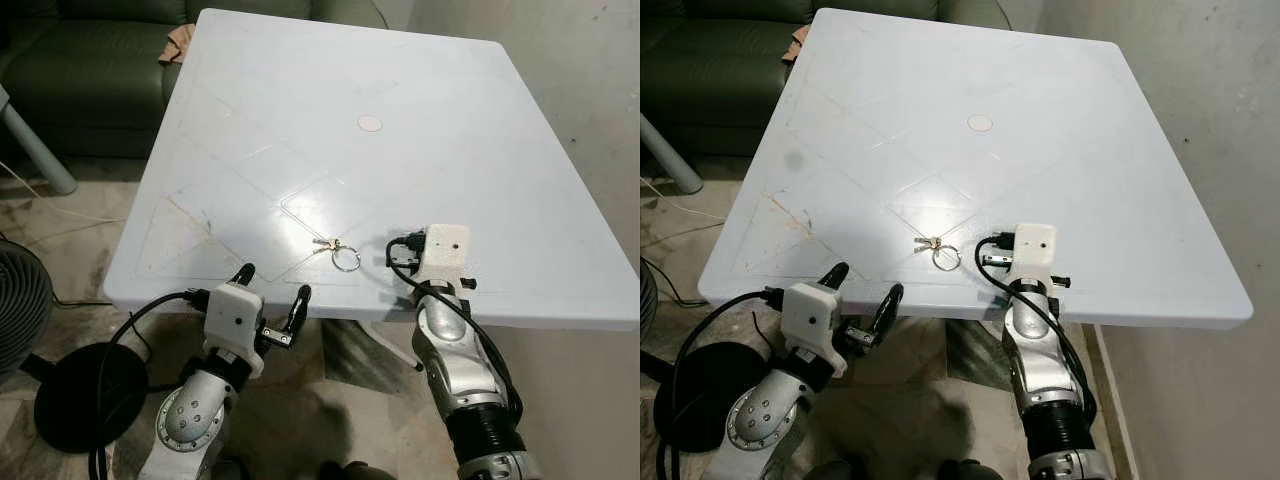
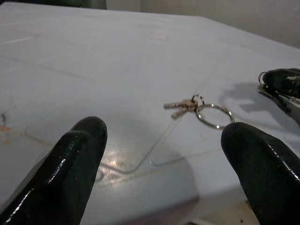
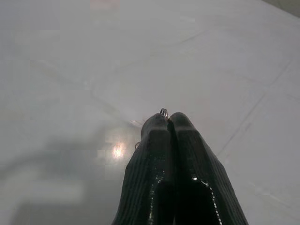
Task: Hang keys on a hook
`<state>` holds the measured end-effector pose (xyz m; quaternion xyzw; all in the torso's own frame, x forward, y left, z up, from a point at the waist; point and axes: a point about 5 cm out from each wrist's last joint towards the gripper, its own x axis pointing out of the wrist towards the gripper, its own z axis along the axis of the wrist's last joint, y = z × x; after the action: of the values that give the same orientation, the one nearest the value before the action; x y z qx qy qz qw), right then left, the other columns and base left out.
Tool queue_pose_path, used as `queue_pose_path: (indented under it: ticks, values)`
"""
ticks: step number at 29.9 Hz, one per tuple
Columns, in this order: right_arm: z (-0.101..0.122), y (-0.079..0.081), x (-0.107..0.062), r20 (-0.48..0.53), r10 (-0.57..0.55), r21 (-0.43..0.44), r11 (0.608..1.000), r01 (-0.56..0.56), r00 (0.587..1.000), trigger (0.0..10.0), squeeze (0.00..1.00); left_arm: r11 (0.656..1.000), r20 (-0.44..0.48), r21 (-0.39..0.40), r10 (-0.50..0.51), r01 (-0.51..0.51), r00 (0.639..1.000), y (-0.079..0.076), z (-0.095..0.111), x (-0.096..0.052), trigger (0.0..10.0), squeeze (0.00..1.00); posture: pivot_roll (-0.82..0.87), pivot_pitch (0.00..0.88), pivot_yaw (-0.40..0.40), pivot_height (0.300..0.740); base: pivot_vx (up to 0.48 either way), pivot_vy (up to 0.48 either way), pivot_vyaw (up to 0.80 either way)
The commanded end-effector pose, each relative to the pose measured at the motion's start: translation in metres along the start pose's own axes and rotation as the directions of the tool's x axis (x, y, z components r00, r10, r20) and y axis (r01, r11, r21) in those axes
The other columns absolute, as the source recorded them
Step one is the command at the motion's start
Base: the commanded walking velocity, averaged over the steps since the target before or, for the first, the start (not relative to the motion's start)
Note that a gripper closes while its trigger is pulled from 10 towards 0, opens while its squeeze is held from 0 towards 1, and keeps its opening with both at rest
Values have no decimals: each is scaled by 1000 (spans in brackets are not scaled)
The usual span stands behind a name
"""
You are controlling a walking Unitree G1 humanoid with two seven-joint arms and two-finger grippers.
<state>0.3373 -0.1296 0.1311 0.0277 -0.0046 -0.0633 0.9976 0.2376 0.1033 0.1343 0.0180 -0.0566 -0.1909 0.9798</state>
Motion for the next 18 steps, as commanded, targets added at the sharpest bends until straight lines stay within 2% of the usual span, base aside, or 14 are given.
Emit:
queue_pose_path:
  ticks: [1, 4, 13, 18]
  values:
    - [9, -8, 0, 17, -18, 51, 999, 17, 1000, 0, 0, 1000, -10, -7, 0, 0, 1000, -1, -3, 2, 10000, 0, 155, 187, -106, 740, 0, 0, 0]
    - [14, -9, 1, 26, -7, 74, 997, 5, 1000, 0, 0, 1000, -6, -10, 4, -4, 1000, 0, -3, 5, 10000, 0, 150, 176, -106, 740, 0, 0, 0]
    - [39, -25, 5, 85, -22, 90, 996, 14, 996, 0, 0, 999, 35, -27, 44, -43, 998, 11, 3, 29, 10000, 0, 136, 117, -105, 740, 0, 0, 0]
    - [47, -31, 0, 98, 21, 72, 997, -28, 995, 0, 0, 995, 61, -48, 91, -89, 994, 24, 11, 46, 10000, 0, 121, 73, -103, 740, 0, 0, 0]
